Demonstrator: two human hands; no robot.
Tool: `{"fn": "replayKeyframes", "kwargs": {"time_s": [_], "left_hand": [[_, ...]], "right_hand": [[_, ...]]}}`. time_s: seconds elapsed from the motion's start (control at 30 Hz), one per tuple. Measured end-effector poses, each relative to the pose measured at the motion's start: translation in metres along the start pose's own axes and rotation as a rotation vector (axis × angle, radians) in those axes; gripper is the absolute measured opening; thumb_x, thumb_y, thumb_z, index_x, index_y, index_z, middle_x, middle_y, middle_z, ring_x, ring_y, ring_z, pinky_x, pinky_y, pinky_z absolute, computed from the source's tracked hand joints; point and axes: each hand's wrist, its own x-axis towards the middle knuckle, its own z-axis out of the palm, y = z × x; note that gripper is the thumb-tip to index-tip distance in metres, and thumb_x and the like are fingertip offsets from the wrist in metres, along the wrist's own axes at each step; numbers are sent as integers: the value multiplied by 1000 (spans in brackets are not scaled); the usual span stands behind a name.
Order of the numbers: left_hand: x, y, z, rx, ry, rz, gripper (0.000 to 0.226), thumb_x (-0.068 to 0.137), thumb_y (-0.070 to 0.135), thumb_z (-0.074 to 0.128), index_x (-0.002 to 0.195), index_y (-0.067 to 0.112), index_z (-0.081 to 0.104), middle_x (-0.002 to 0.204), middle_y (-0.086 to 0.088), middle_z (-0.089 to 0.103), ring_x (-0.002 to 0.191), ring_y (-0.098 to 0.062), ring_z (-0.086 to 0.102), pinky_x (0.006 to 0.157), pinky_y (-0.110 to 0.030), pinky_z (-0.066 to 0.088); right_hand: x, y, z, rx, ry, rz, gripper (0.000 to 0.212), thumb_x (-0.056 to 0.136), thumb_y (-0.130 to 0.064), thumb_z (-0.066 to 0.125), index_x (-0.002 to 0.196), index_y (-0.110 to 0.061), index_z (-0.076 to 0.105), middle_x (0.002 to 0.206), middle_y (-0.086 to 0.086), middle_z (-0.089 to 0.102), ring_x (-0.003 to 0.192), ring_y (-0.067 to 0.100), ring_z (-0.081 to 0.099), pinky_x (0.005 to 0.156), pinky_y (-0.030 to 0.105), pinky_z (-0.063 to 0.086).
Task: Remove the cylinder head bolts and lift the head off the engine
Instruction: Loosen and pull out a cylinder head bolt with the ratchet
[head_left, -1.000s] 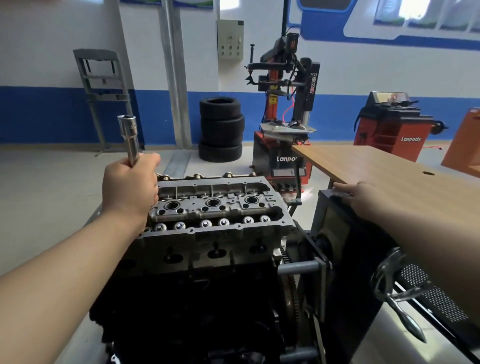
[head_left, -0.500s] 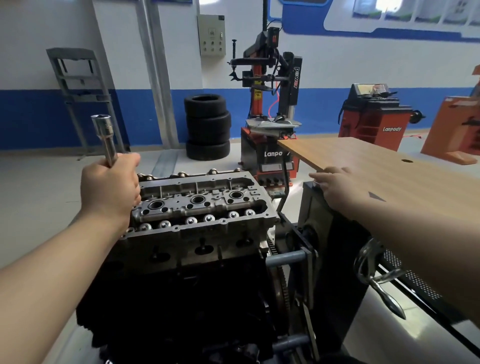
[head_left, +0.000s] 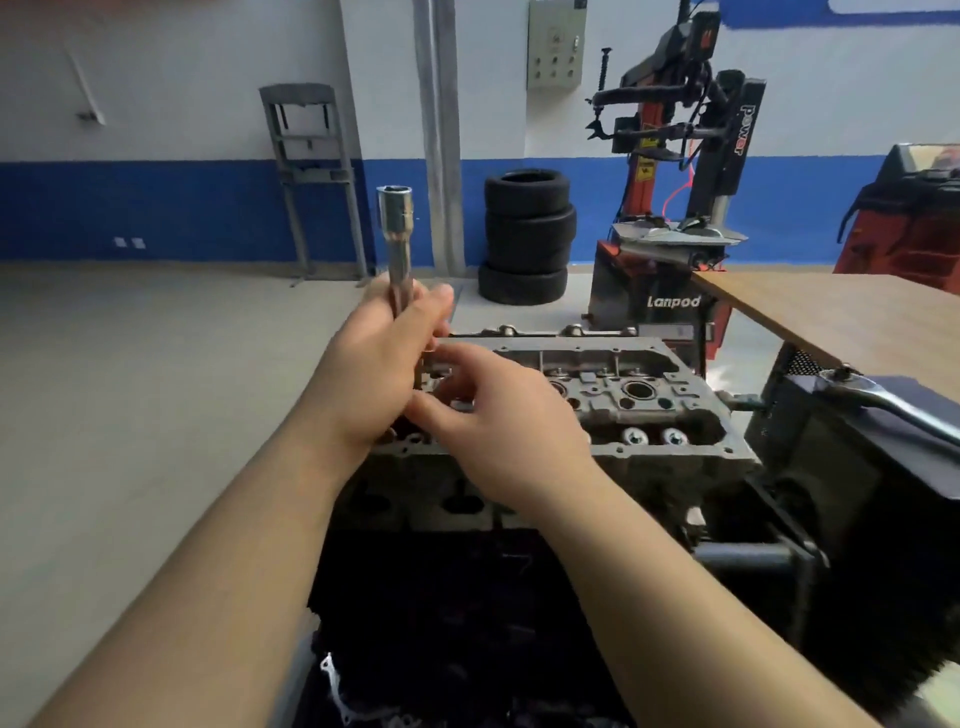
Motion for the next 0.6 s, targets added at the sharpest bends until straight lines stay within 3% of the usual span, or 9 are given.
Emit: {"fn": "replayKeyframes", "kwargs": {"time_s": [0.07,0.13,0.2,0.3,0.43,0.5,0.6], "left_hand": [[-7,-7,-15,-102,-91,30,40,92,67,51,112,38,71,113,17,73,113,2,66,97,-43,51],[-11,-7,-25,-210,-146,59,35,95,59,48,118,49,73,130,9,72,130,-9,63,107,-49,48],[-13,-6,-31,-236,-143,110,31,103,48,47,117,55,75,133,5,73,132,-16,64,107,-51,51],[-12,-8,-28,-241,-47,160,35,105,30,51,114,53,76,126,6,77,120,-18,73,100,-49,59],[-7,-17,-29,-214,55,189,31,96,21,73,125,31,76,116,4,81,107,-21,78,90,-37,65],[-4,-19,-30,-216,82,202,34,92,21,80,124,31,77,114,3,81,108,-21,78,91,-40,64],[-3,-20,-30,-215,88,195,36,90,28,81,124,40,76,116,5,81,110,-18,77,94,-44,63]], "right_hand": [[3,1,4,-54,45,-34,49,90,-72,58,130,-44,62,96,-20,71,90,1,66,84,43,59],[12,1,6,-74,6,-48,42,87,-74,61,114,-42,67,85,-19,70,82,2,65,77,42,59],[19,-1,6,-34,-3,-43,31,85,-69,69,93,-39,67,76,-16,66,74,4,63,70,42,57],[26,0,4,60,14,-51,29,85,-59,75,76,-34,66,70,-10,66,69,7,63,69,44,56],[30,5,-1,177,-106,-74,23,93,-47,74,90,-24,76,80,-2,74,75,13,70,75,45,60],[36,6,-10,426,-173,-53,23,93,-36,77,114,-27,75,96,-3,78,88,11,75,79,33,64],[66,8,-28,681,-265,-133,42,94,-21,77,134,-15,65,116,7,75,109,25,74,93,39,62]]}}
